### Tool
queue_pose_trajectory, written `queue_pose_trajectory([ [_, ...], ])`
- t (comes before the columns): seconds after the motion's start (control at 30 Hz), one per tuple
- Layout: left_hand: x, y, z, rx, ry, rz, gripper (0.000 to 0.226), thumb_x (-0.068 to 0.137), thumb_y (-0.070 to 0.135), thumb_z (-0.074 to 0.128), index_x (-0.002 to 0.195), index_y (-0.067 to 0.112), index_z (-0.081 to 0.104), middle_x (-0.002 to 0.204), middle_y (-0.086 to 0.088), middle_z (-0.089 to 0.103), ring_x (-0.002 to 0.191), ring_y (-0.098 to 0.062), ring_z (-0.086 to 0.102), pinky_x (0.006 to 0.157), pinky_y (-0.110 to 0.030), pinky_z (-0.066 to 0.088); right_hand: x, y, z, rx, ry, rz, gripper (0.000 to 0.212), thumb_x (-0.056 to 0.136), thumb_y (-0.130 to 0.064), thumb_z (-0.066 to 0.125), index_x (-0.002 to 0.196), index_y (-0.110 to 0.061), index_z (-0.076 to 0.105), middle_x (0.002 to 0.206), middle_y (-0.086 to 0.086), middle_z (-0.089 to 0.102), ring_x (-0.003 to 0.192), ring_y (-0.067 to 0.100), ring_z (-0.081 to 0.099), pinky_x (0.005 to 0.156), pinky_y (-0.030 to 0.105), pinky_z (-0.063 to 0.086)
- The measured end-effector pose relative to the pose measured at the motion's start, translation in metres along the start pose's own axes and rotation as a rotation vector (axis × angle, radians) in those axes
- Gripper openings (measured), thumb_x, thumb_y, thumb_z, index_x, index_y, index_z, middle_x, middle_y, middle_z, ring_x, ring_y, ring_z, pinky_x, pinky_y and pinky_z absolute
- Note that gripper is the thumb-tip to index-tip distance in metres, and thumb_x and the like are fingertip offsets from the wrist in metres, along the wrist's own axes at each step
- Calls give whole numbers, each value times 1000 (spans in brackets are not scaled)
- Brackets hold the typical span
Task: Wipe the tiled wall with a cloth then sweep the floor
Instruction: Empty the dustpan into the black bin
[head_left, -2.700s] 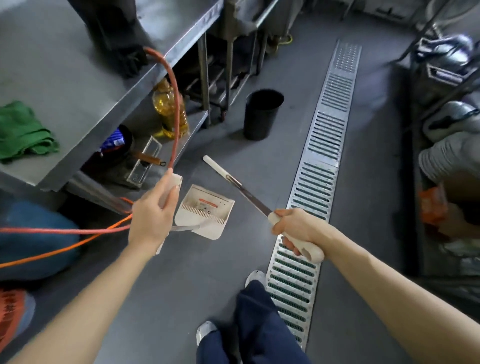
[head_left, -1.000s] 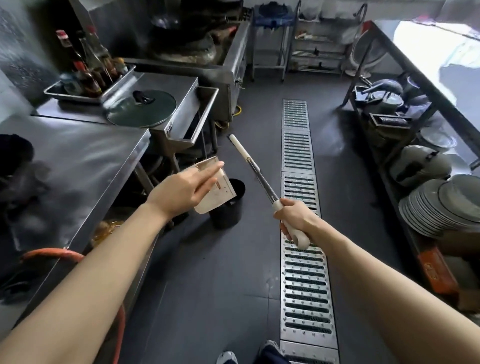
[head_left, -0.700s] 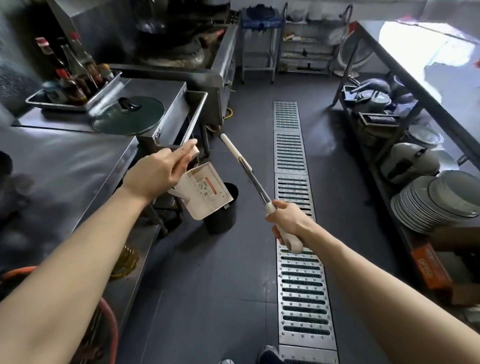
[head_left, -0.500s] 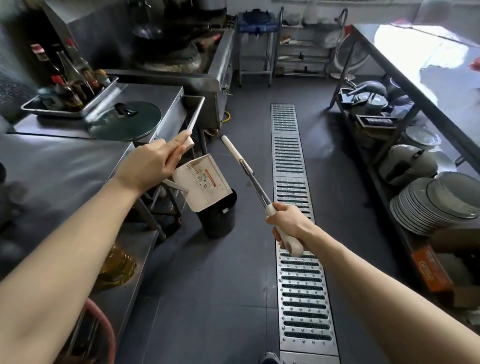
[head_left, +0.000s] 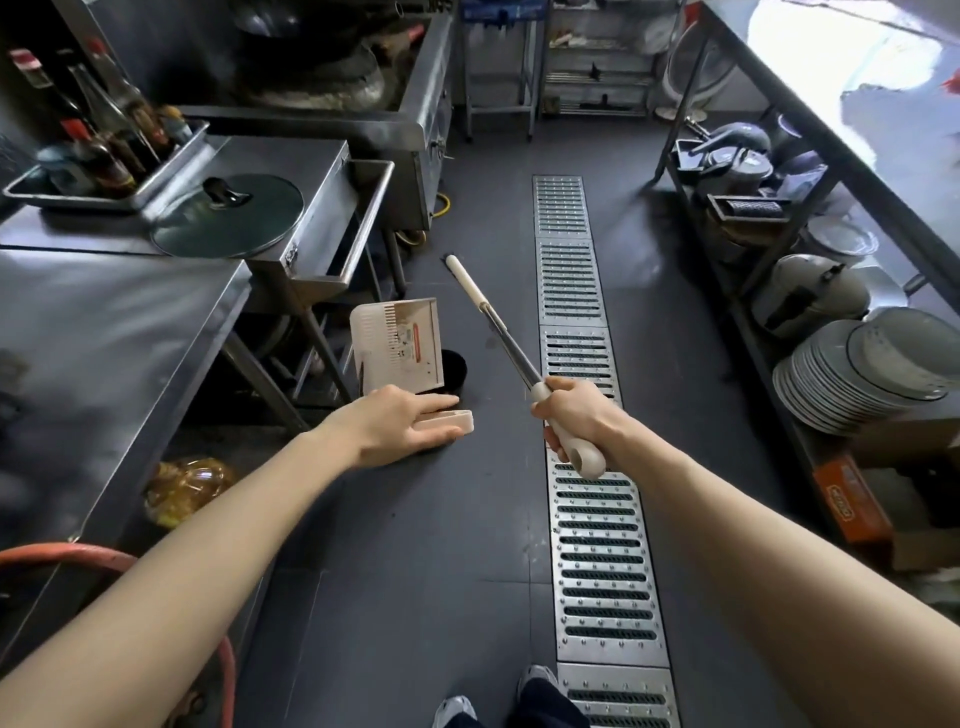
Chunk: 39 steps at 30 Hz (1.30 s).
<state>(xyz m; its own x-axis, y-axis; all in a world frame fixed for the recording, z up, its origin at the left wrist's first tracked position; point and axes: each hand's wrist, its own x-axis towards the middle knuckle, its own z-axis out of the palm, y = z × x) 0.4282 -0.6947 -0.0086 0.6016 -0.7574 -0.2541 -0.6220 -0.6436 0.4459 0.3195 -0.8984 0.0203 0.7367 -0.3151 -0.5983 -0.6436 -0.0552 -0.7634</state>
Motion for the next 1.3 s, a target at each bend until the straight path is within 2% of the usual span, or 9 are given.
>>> queue_pose_trajectory([
  [0.1,-5,17,9,11,-125,-24,53,89,58,43,137,36,42,124,-5,61,112,-25,56,96,-32,43,1,5,3,9,-7,6,35,95,-6,42,130,-3,42,64,9,42,26,7,41,32,13,35],
  [0.23,-12,35,26,193,-202,-30,50,93,56,38,139,38,37,117,-14,60,105,-30,57,87,-33,43,0,12,3,6,-15,6,37,95,-5,42,132,-7,43,65,8,42,28,7,42,32,16,35],
  [0.4,-14,39,47,514,-283,12,64,87,63,42,137,24,36,114,-17,59,104,-36,57,86,-41,47,-1,21,1,22,-27,35,45,95,-7,43,138,-17,38,70,8,45,43,12,44,32,17,37],
  [0.57,-12,43,73,680,-331,74,68,87,65,34,139,22,32,117,-11,59,106,-34,58,79,-45,48,-4,32,-1,18,-27,30,45,95,-7,43,139,-16,38,70,9,46,44,13,45,33,17,38],
  [0.73,-10,39,71,801,-350,125,63,90,61,33,141,24,28,117,-8,62,104,-34,60,71,-39,44,-11,44,-5,41,-26,40,43,95,-6,41,137,-14,40,69,8,44,44,13,43,32,15,37],
  [0.9,-13,31,63,838,-349,151,63,88,64,30,141,30,26,116,-5,63,102,-32,60,79,-42,50,-16,52,-9,57,-17,35,38,96,-6,40,134,-9,41,71,7,43,46,14,43,32,15,37],
  [1.03,-24,34,76,853,-364,149,64,89,63,30,142,28,25,119,-5,61,106,-31,60,78,-41,46,-21,57,-11,59,-8,40,38,97,-8,39,135,-6,40,70,7,43,46,14,42,32,15,37],
  [1.17,-20,69,105,791,-362,208,65,94,57,27,147,20,21,124,-9,59,110,-32,58,78,-38,46,-23,62,-8,52,2,36,36,100,-15,36,135,-5,40,69,5,44,45,13,43,31,15,37],
  [1.3,-17,70,103,757,-293,185,67,93,61,26,148,24,17,124,-8,59,110,-31,58,78,-39,47,-27,62,-6,41,0,34,36,101,-16,36,134,-5,41,70,4,46,46,13,43,31,15,37],
])
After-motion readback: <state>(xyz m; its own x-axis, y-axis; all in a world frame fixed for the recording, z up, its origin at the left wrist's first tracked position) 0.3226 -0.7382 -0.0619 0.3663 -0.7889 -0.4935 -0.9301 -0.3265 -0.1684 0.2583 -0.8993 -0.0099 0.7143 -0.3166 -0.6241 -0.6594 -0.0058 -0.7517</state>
